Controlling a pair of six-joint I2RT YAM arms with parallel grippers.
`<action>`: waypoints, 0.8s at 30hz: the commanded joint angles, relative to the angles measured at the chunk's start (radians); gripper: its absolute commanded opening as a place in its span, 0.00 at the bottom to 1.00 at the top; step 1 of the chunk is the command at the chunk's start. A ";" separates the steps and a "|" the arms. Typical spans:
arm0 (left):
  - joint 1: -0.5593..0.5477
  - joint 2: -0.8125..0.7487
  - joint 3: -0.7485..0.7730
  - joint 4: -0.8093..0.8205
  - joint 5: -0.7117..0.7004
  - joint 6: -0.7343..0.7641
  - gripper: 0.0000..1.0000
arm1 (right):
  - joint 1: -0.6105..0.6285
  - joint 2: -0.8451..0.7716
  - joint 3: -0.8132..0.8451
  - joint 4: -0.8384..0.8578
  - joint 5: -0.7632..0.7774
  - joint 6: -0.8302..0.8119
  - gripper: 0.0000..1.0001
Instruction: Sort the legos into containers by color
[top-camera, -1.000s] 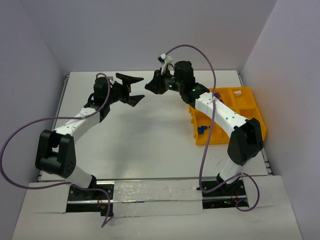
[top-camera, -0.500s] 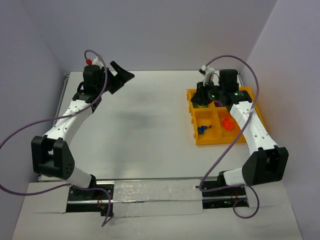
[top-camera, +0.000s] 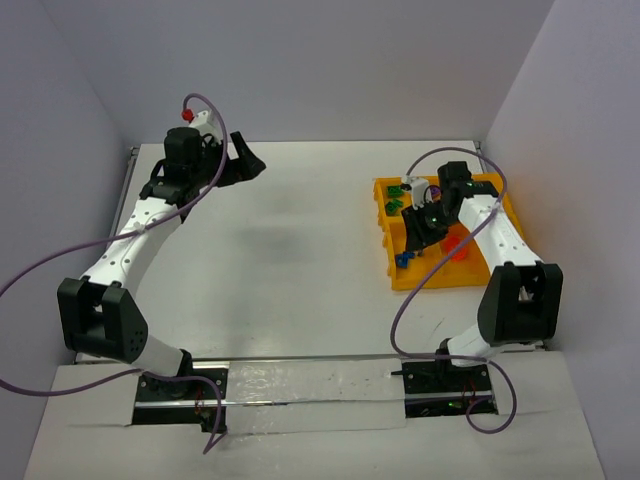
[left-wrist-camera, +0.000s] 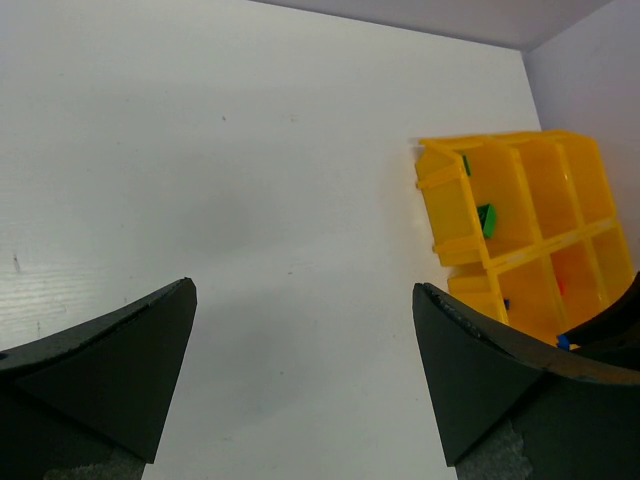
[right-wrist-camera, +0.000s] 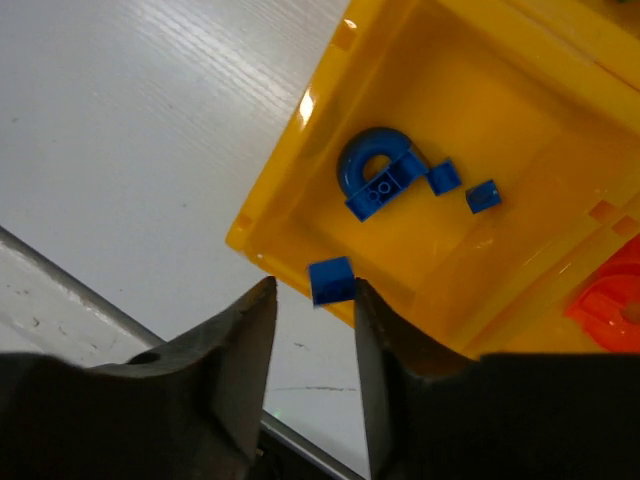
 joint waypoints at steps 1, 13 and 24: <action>-0.003 -0.010 0.035 -0.019 -0.015 0.064 0.99 | -0.001 0.042 0.043 0.013 0.063 0.008 0.50; -0.003 -0.026 -0.004 -0.034 0.055 0.122 0.99 | -0.001 0.044 0.126 0.044 0.016 0.062 0.67; 0.003 0.011 0.061 -0.195 -0.063 0.268 0.99 | 0.015 -0.010 0.322 0.385 -0.105 0.389 1.00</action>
